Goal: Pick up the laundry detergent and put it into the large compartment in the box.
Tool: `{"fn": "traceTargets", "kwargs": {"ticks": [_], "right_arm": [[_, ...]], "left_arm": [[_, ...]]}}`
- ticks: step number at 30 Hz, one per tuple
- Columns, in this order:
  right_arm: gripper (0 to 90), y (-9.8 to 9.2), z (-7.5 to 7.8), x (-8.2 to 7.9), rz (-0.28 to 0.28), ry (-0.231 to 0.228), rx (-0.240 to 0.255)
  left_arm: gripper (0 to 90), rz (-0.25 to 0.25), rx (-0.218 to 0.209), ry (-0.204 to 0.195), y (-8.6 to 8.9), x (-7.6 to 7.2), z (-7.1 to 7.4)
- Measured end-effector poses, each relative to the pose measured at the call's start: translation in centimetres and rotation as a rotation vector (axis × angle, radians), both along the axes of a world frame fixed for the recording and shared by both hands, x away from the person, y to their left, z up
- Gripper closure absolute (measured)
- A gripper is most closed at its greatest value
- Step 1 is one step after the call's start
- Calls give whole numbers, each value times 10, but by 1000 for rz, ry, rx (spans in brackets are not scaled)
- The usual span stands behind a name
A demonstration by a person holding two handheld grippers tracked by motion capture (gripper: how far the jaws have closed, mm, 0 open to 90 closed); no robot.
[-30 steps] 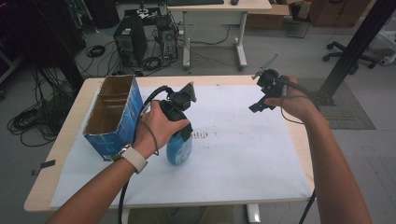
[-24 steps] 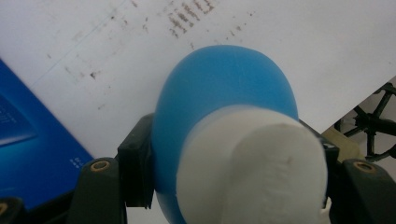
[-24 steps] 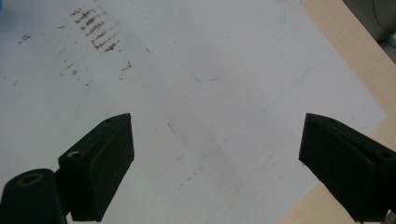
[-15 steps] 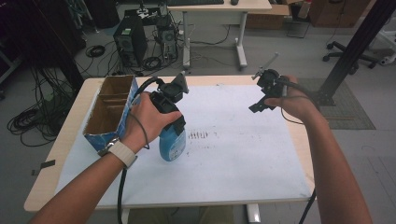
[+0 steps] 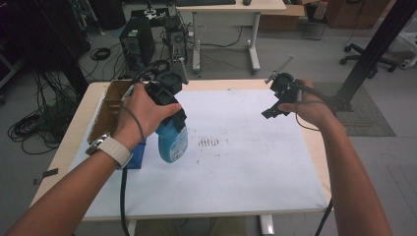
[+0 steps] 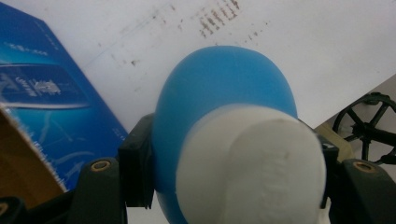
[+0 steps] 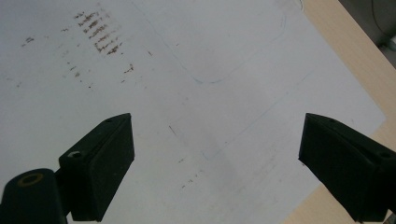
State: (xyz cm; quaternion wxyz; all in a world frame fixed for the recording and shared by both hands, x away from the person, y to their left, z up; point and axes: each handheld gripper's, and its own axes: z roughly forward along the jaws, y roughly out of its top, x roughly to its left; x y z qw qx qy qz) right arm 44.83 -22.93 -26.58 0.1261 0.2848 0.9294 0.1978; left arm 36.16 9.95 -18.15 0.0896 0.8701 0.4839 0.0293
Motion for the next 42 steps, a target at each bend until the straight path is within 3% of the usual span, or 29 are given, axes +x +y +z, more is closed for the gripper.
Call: {"fn": "traceTargets", "kwargs": {"ticks": [26, 42], "right_arm": [[104, 0, 0, 3, 12, -5, 4], [104, 3, 0, 6, 17, -6, 7]], "left_arm": [[371, 143, -15, -19, 44, 14, 65], [372, 201, -33, -34, 66, 17, 89]]}}
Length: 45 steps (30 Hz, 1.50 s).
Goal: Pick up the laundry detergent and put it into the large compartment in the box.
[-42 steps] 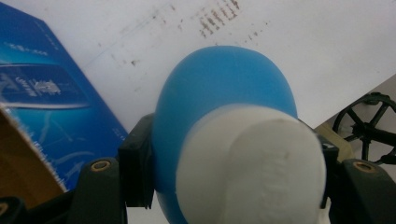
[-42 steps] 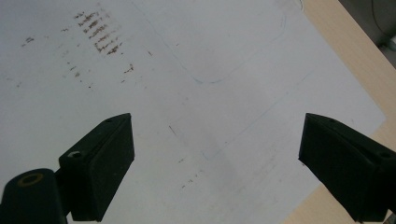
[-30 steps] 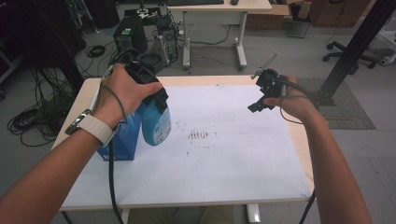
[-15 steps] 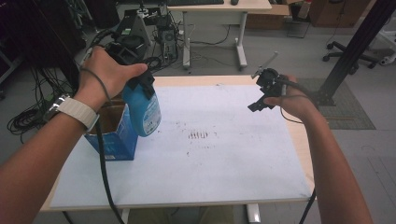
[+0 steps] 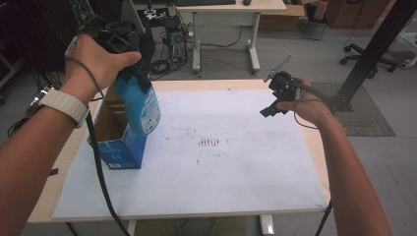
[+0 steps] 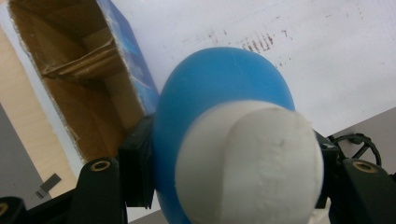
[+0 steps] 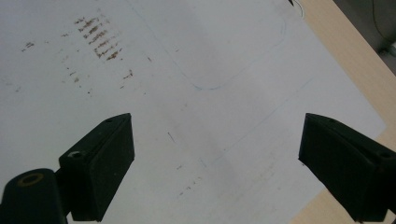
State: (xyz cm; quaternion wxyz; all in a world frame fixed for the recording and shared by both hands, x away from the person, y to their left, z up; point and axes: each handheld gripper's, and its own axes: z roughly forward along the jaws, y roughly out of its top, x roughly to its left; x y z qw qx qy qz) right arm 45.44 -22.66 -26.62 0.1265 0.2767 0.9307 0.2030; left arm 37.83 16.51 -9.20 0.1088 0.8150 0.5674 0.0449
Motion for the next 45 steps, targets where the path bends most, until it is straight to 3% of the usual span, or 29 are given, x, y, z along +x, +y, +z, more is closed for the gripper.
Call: {"fn": "traceTargets", "kwargs": {"ticks": [14, 23, 33, 45], "right_arm": [[104, 0, -1, 2, 3, 1, 2], [104, 1, -2, 4, 2, 4, 3], [104, 2, -4, 6, 4, 7, 2], [104, 3, -5, 7, -1, 12, -1]], "left_arm": [[372, 74, -7, -18, 25, 3, 23], [372, 137, -1, -27, 47, 5, 29], [371, 194, 5, -31, 67, 8, 25], [371, 241, 13, -34, 83, 15, 7]]}}
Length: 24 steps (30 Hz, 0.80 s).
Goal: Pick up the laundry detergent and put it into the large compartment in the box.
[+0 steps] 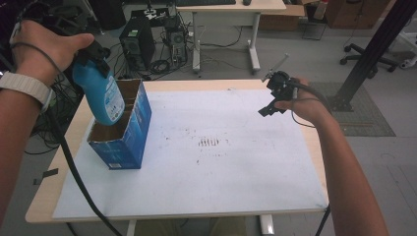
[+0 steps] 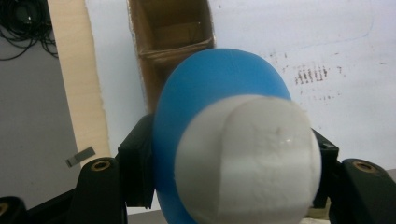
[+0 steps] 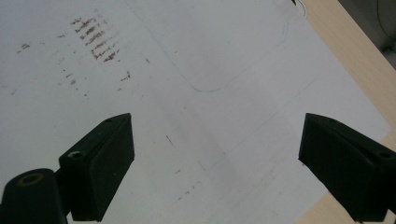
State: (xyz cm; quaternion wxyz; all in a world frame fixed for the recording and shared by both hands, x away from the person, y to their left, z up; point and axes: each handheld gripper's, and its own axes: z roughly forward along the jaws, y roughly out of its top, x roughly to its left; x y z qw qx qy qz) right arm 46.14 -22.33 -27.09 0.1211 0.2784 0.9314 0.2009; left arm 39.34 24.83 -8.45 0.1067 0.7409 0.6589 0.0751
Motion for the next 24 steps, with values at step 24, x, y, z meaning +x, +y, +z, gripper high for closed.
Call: {"fn": "traceTargets", "kwargs": {"ticks": [24], "right_arm": [[104, -3, -1, 0, -12, 8, -11]], "left_arm": [[371, -4, -10, 35, 14, 18, -65]]}}
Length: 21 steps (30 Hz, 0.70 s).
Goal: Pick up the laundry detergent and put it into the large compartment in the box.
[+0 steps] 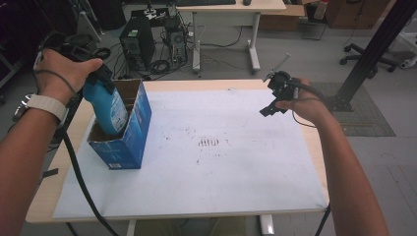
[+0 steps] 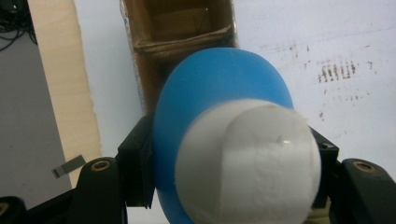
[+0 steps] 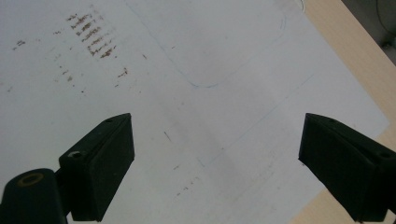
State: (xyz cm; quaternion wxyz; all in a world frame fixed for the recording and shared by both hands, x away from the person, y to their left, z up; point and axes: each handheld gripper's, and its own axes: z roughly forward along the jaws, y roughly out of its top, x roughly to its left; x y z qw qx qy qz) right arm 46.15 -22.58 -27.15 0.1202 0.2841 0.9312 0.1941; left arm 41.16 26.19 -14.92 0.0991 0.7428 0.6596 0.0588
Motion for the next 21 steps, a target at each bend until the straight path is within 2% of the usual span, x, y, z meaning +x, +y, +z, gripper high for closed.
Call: {"fn": "traceTargets", "kwargs": {"ticks": [8, 13, 21], "right_arm": [[104, 2, -2, 1, 4, 6, -6], [104, 4, -4, 3, 5, 8, -9], [104, 6, -6, 5, 5, 12, -11]], "left_arm": [[371, -2, 16, 15, 5, 4, -26], [371, -4, 9, 29, 8, 6, -42], [371, -14, 29, 32, 6, 10, -59]]}}
